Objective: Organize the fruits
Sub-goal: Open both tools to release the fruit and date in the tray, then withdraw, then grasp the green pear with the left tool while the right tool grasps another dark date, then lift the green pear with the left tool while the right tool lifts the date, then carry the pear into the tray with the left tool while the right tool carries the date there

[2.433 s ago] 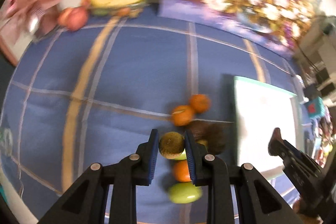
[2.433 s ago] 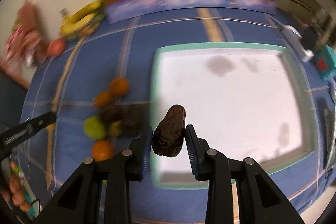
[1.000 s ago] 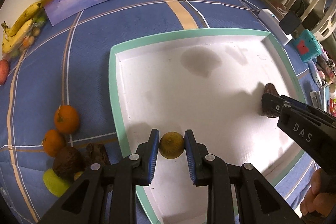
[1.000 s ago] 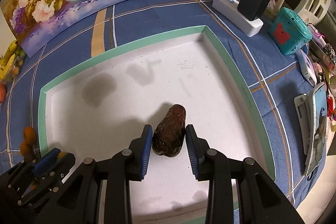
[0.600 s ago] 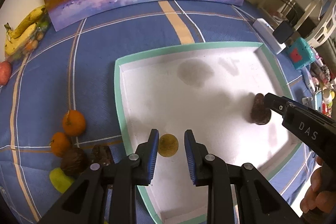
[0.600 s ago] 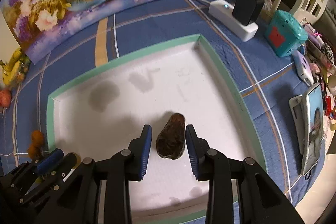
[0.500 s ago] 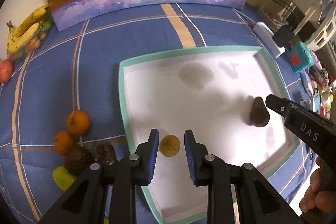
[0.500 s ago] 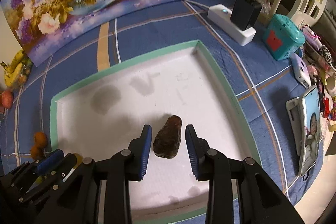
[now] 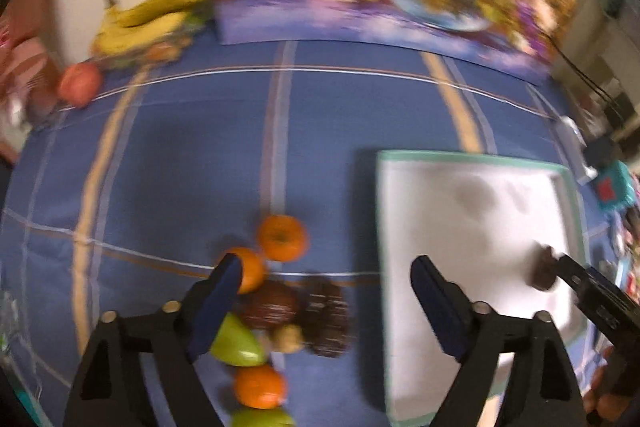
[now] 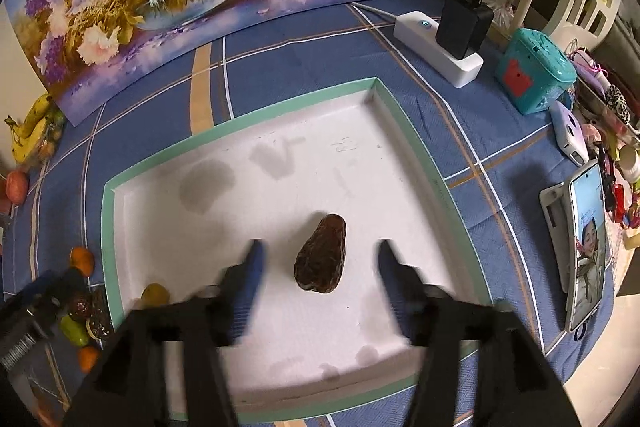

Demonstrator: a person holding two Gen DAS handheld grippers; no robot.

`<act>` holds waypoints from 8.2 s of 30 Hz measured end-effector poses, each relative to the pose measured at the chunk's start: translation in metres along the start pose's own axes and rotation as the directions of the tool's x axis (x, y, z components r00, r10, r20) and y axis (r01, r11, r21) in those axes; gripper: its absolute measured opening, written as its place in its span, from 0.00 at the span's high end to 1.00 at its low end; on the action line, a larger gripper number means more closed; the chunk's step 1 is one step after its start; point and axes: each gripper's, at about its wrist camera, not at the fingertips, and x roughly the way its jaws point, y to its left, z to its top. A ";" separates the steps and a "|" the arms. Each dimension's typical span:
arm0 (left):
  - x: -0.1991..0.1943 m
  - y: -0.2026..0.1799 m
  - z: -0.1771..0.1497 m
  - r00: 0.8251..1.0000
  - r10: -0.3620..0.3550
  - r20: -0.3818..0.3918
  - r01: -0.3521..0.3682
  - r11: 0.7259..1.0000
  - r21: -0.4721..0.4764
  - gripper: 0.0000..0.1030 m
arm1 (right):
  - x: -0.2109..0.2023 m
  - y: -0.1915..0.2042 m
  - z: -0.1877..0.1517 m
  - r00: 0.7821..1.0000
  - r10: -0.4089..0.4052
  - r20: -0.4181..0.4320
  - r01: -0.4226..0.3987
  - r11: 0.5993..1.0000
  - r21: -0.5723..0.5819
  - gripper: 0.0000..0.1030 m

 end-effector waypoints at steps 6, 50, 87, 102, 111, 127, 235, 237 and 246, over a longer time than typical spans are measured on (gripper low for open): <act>-0.009 0.048 0.008 0.998 0.057 0.035 -0.053 0.993 -0.102 0.04 | -0.001 0.008 -0.003 1.000 0.009 0.011 -0.009 1.000 -0.022 0.18; -0.057 0.141 -0.064 0.994 0.078 0.075 -0.056 0.965 -0.258 0.00 | -0.045 0.125 -0.077 0.964 0.256 0.071 -0.227 0.933 -0.280 0.03; -0.003 0.143 -0.047 0.994 -0.104 -0.024 0.089 0.930 -0.355 0.12 | -0.030 0.190 -0.065 0.946 0.321 -0.040 -0.313 0.880 -0.357 0.49; 0.026 0.126 -0.051 0.974 -0.195 -0.116 0.144 0.926 -0.349 0.32 | 0.018 0.199 -0.081 0.955 0.248 -0.162 -0.291 0.885 -0.364 0.61; 0.030 0.122 -0.055 0.955 -0.274 -0.109 0.214 0.898 -0.385 0.52 | 0.006 0.198 -0.078 0.955 0.260 -0.140 -0.294 0.881 -0.371 0.66; 0.022 0.126 -0.054 0.959 -0.265 -0.097 0.208 0.896 -0.392 0.59 | -0.002 0.190 -0.074 0.954 0.269 -0.133 -0.300 0.880 -0.367 0.70; -0.024 -0.033 -0.071 0.962 -0.259 -0.086 0.261 0.965 0.021 0.59 | -0.026 -0.015 -0.032 1.000 -0.030 -0.006 0.029 0.999 -0.038 0.62; -0.018 -0.042 -0.073 0.966 -0.239 -0.100 0.244 0.969 0.041 0.59 | -0.023 -0.019 -0.032 0.999 -0.029 -0.017 0.028 0.999 -0.035 0.62; 0.000 -0.058 -0.081 0.976 -0.178 -0.127 0.191 0.977 0.098 0.59 | -0.002 -0.025 -0.037 0.996 -0.047 -0.074 0.044 0.998 -0.041 0.62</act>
